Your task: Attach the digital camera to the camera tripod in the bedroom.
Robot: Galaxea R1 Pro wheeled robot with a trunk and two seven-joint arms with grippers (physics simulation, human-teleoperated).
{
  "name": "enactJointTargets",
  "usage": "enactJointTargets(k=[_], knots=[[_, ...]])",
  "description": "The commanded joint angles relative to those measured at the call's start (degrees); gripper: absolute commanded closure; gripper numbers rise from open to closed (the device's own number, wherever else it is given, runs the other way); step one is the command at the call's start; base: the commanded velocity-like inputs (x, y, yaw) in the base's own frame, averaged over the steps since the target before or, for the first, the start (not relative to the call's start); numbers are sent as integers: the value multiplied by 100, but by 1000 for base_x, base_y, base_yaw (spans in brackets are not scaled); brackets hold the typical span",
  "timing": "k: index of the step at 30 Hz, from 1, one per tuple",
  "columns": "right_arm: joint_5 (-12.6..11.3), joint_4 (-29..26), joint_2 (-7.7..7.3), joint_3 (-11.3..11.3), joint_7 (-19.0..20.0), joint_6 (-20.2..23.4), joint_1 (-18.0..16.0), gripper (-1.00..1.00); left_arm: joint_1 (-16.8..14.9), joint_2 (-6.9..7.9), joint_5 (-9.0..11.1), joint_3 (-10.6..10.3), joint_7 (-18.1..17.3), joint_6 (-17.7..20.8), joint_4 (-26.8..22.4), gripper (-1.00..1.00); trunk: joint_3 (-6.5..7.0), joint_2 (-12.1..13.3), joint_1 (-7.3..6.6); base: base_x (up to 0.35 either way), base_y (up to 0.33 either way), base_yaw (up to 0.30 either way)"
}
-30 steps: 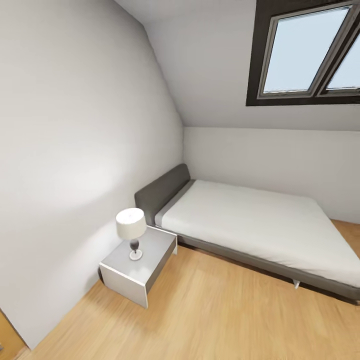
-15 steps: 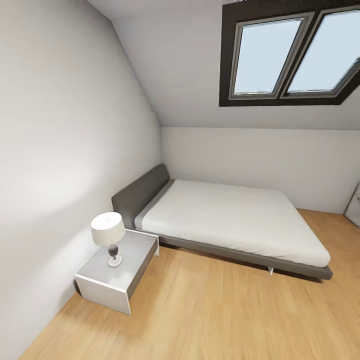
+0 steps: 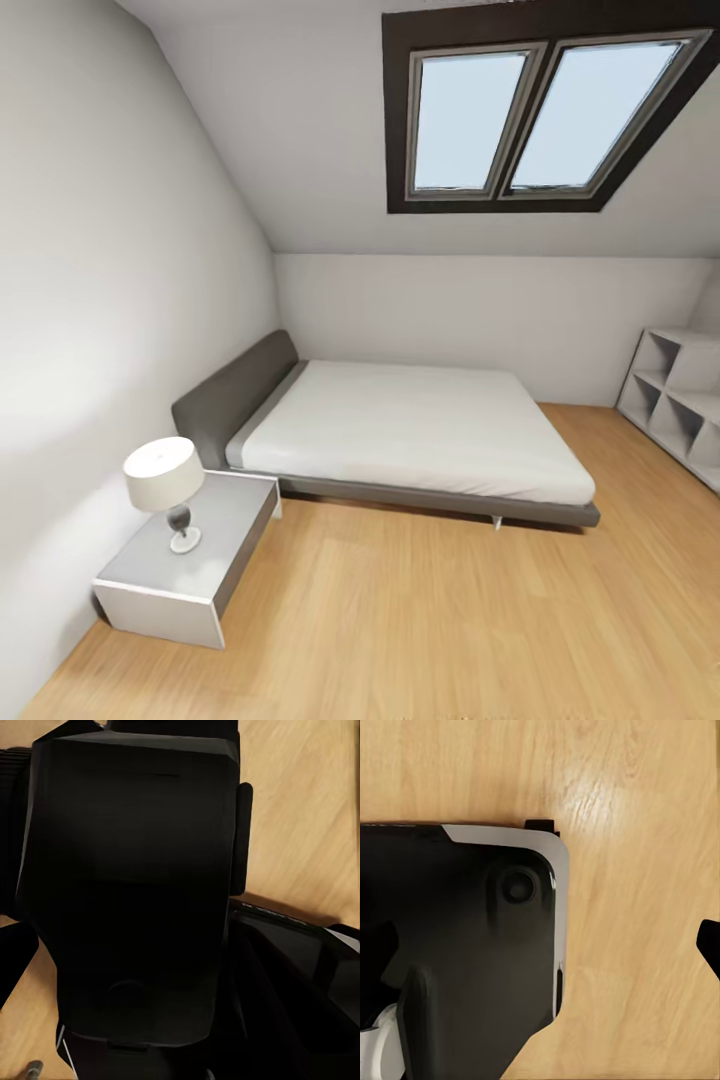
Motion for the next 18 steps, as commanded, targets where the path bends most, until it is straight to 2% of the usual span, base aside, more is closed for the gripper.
enactJointTargets(k=[1,18], knots=[[38,20,0,-40,12,-25,-11,-100,0,2,32,-3,-18,31,-7,100,-10,-9,2,0,0,-298],[-4,11,-15,-40,-3,-14,-11,-100,-1,2,32,-11,-18,31,-7,100,-10,-9,2,0,0,-298]])
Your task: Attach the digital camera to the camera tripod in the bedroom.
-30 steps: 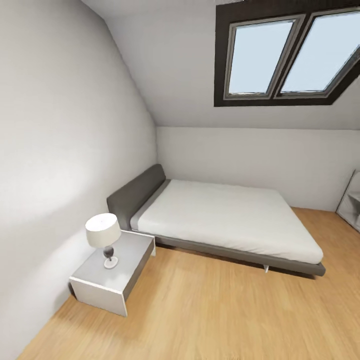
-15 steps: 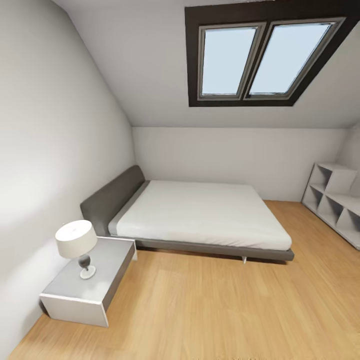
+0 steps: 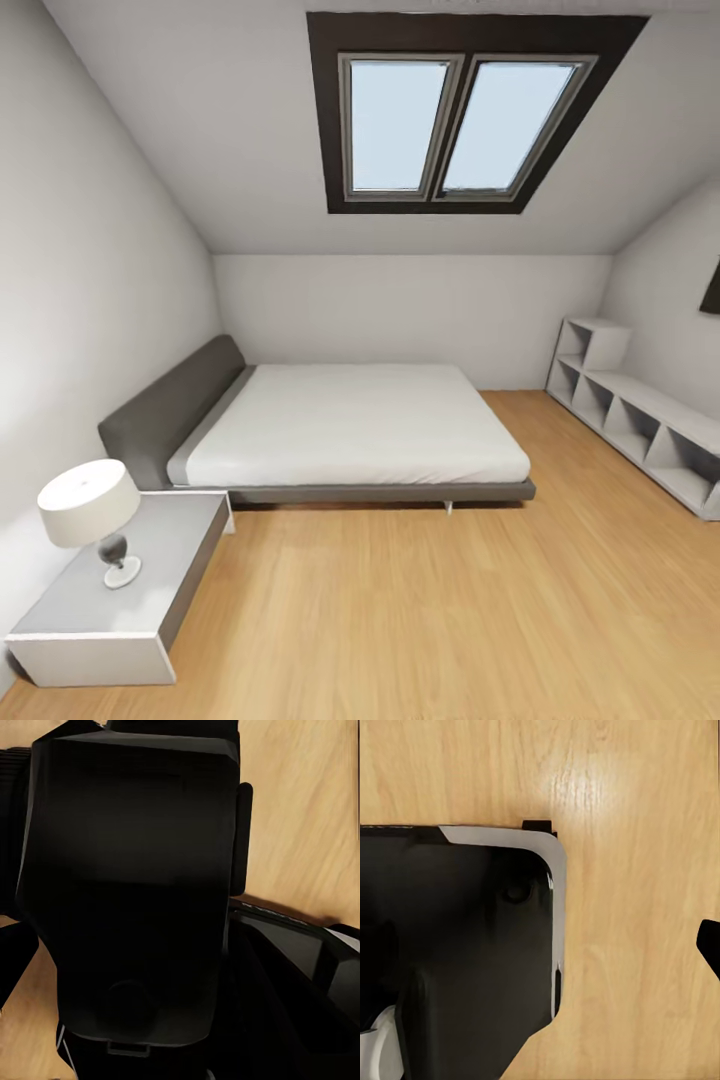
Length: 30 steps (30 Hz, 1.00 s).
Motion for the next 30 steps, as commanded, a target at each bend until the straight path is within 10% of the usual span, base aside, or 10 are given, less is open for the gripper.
enactJointTargets(k=[1,30], knots=[[31,19,-2,-40,16,-24,-10,-100,-3,2,33,-4,-17,31,-7,100,-10,-9,2,0,0,-298],[14,23,4,-49,71,-49,-10,-100,-1,-41,68,55,-17,31,2,100,4,-9,2,0,0,-298]])
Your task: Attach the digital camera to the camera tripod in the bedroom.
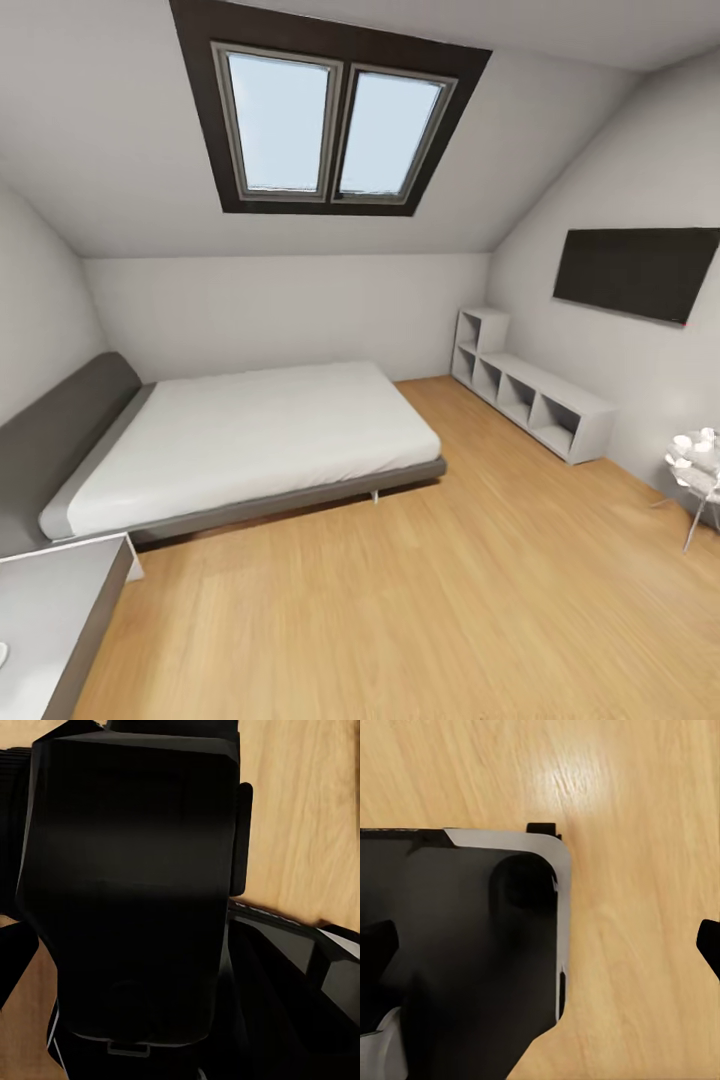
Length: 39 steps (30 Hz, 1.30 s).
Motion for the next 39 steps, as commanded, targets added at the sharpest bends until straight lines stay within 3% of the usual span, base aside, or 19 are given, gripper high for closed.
enactJointTargets(k=[1,39], knots=[[32,17,-4,-41,29,-28,-10,-100,-3,2,30,2,-18,30,-6,100,-9,-9,2,0,0,-298],[41,21,-6,-41,61,-54,-10,-100,-3,-2,38,-5,-18,30,-6,100,-7,-9,2,0,0,-299]])
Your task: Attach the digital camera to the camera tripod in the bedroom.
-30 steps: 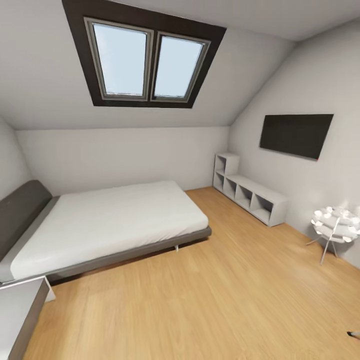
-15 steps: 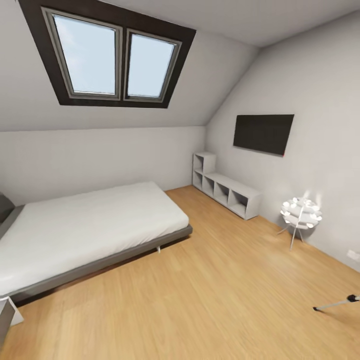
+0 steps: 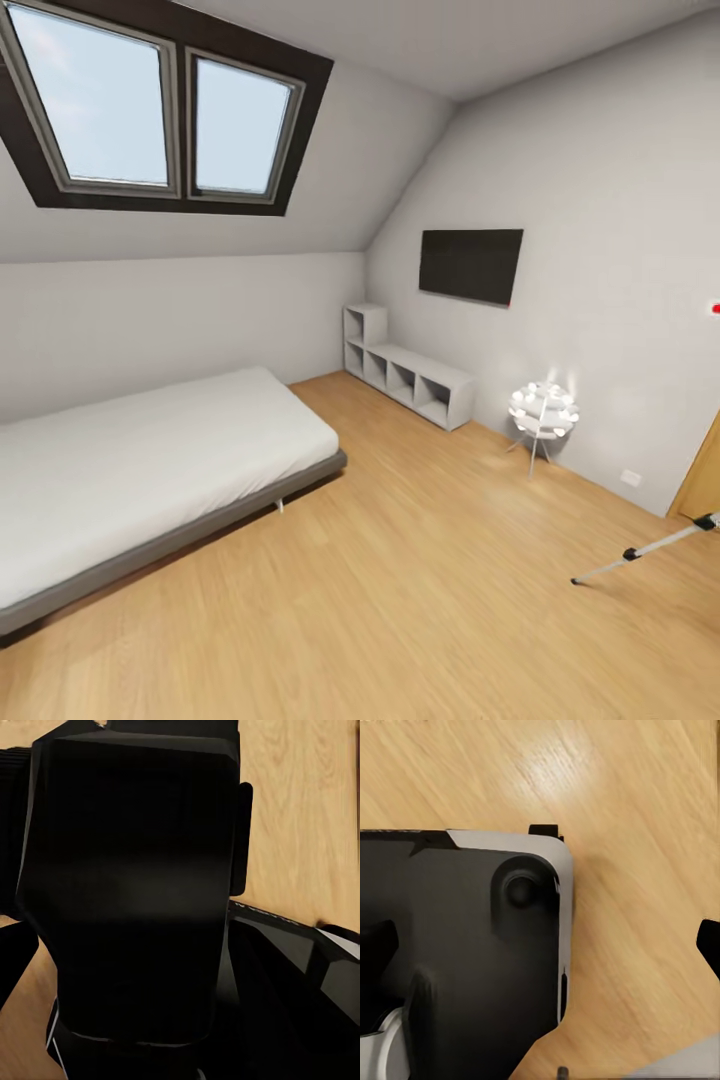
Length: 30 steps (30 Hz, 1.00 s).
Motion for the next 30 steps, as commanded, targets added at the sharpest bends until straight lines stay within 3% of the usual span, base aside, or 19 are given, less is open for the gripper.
enactJointTargets(k=[1,30], knots=[[33,18,-4,-40,16,-29,-10,-100,-1,1,32,1,-18,29,-4,100,-10,-9,2,0,0,-300],[50,13,-48,-23,3,-32,-10,-100,-1,-26,51,8,-36,-88,25,100,-57,-9,2,0,0,-300]])
